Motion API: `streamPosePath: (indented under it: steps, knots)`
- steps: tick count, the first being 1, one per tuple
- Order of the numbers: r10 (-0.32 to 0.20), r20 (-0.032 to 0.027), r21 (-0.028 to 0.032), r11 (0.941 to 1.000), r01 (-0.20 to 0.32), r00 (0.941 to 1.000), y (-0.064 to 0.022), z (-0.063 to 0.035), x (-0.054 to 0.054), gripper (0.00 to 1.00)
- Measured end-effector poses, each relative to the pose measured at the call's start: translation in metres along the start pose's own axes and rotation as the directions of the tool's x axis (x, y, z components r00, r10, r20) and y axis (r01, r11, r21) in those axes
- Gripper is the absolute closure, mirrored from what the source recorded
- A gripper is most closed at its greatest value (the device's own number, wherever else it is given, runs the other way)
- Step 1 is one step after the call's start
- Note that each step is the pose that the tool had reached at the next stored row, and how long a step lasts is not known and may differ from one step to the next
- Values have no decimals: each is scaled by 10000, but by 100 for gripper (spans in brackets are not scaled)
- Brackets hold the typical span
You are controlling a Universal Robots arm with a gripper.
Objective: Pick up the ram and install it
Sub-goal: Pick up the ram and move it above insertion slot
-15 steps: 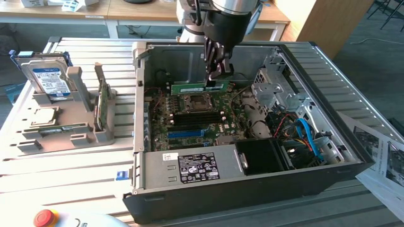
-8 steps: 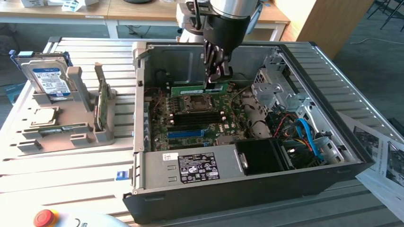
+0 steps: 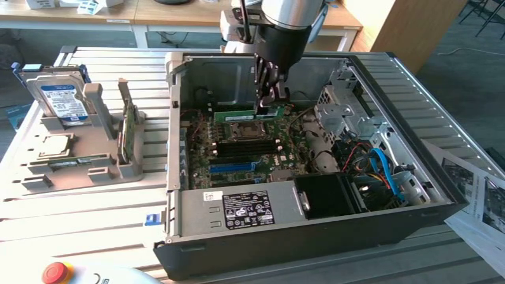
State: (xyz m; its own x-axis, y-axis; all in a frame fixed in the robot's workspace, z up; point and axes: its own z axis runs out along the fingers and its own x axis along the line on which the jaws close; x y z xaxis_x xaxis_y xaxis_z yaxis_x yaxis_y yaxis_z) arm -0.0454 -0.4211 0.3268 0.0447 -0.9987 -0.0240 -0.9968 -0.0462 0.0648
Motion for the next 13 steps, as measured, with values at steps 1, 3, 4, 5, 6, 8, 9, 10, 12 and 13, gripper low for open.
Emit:
streamPosePath:
  steps: [1, 3, 4, 5, 6, 8, 9, 10, 12, 13]
  knots:
    - [3, 1, 1, 10000, -3, 10000, -1, 14, 0, 88]
    - [11, -1, 0, 10000, -11, 10000, -3, 48, 1, 88]
    - [13, 0, 0, 10000, -13, 10000, -4, 63, 1, 88]
    - [16, 0, 1, 10000, -16, 10000, -5, 79, 2, 88]
    - [20, 0, 0, 10000, -20, 10000, -6, 94, 2, 88]
    - [27, 0, 1, 10000, -27, 10000, -8, 119, 3, 88]
    - [30, 1, 1, 10000, -30, 10000, -8, 130, 3, 88]
    - [32, 0, 1, 10000, -32, 10000, -9, 140, 4, 88]
    - [38, 1, 1, 10000, -38, 10000, -10, 161, 4, 88]
    - [42, 1, 2, 10000, -42, 10000, -11, 172, 4, 88]
